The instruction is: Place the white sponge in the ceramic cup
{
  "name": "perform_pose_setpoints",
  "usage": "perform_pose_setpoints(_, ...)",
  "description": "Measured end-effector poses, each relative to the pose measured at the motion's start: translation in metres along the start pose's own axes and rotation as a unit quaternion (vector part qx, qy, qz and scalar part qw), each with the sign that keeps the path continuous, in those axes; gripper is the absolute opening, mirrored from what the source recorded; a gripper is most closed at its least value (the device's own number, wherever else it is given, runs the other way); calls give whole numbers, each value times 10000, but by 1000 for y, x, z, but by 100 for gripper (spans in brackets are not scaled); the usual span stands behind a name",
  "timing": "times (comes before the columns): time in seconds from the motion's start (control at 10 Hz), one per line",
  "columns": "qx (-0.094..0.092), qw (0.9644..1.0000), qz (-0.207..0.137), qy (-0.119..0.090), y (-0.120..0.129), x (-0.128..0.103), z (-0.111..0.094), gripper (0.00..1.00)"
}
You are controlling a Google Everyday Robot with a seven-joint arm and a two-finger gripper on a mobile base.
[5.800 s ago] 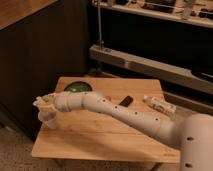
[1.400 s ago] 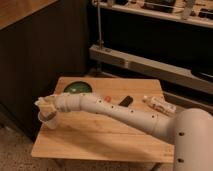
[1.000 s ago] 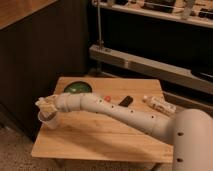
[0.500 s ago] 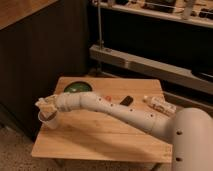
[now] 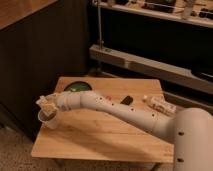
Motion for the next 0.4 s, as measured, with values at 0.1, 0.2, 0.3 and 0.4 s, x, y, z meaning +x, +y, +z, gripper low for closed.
perform_pose_setpoints(0.1, -12, 10000, -7, -3, 1, 1, -2, 54)
perform_pose_setpoints(0.2, -3, 10000, -1, -11, -1, 1, -1, 54)
perform_pose_setpoints(0.3, 8, 10000, -4, -14, -2, 2, 0, 54)
perform_pose_setpoints(0.4, 5, 10000, 5, -17, -1, 3, -1, 54)
